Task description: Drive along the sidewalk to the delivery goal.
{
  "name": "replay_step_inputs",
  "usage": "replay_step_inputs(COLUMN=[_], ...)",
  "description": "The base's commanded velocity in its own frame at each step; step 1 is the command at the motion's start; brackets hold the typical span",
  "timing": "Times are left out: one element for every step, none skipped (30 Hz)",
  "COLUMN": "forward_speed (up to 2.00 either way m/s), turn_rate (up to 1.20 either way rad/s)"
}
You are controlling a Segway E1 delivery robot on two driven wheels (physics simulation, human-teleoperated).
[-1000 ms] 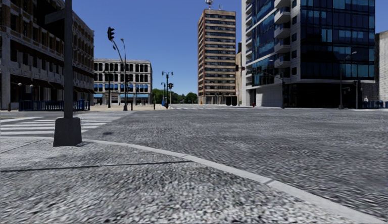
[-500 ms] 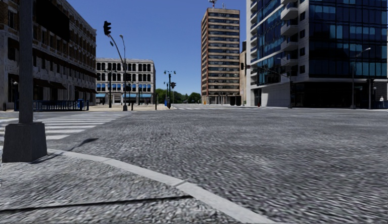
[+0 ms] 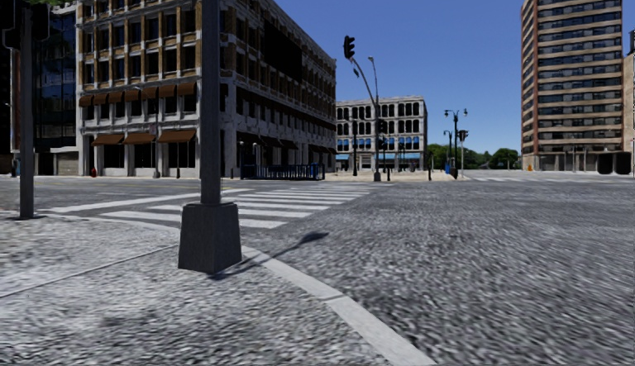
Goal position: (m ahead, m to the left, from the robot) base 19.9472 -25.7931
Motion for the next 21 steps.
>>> replay_step_inputs(forward_speed=[2.0, 2.0, 2.0, 2.0, 2.0, 2.0, 2.0, 2.0, 2.0, 2.0, 2.0, 2.0, 2.0, 2.0, 2.0, 2.0, 2.0, 2.0, 2.0, 2.0, 2.0], turn_rate=[1.2, 1.2, 1.2, 1.2, 1.2, 1.2, 1.2, 1.2, 1.2, 1.2, 1.2, 1.2, 1.2, 1.2, 1.2, 1.2, 1.2, 1.2, 1.2, 1.2, 1.2])
